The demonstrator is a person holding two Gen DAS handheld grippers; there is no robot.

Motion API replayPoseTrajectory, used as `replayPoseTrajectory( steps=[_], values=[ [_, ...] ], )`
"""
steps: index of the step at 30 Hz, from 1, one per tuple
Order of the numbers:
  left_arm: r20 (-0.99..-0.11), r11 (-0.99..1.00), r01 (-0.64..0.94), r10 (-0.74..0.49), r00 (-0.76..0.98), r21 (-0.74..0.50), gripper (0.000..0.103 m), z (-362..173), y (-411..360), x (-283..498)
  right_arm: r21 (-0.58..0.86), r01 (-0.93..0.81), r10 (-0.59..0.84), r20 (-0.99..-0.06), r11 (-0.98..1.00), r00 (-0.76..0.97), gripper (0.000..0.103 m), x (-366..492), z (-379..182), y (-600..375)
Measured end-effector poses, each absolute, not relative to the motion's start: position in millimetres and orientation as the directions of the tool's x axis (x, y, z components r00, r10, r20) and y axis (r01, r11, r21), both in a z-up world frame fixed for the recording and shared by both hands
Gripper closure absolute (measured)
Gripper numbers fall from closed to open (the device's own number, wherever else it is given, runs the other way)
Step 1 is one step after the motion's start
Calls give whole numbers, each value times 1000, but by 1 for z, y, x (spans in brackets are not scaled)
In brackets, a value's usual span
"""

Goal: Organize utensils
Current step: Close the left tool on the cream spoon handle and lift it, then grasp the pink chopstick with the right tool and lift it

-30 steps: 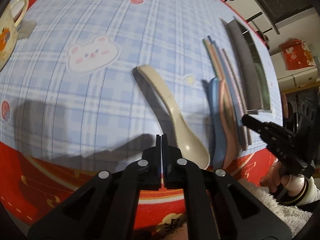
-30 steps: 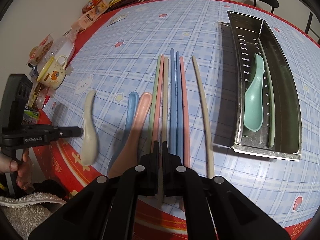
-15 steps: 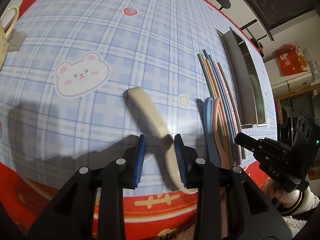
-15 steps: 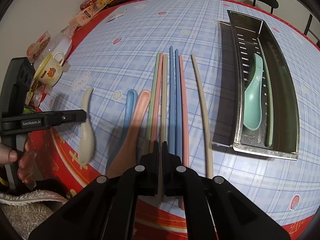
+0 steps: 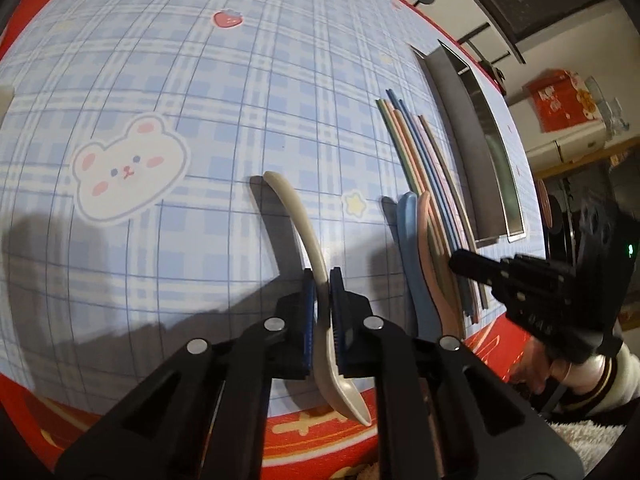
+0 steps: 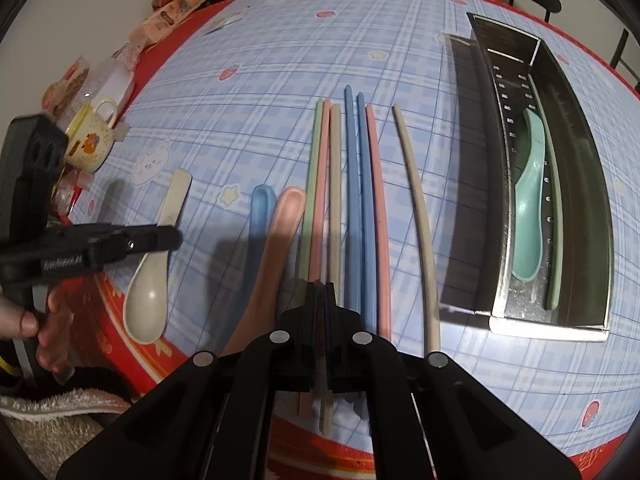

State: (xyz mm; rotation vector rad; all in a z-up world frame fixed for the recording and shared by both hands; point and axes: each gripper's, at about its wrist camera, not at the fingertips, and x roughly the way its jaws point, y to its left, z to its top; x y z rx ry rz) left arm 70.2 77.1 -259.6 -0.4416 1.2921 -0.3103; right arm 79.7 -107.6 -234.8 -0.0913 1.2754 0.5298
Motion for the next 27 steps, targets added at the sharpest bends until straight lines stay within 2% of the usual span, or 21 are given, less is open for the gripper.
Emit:
replayPoseTrajectory(
  steps=[17,27],
  values=[
    [-817,846,6,-517,255,-533,89,-265,88,64,133,-453,238,-954,881,181,95,95,-240,-81],
    [-817,846,7,-517,255,-533,89,-265,89,65,129,-465,246,-948,876,200,96,97,-241,-82]
  ],
)
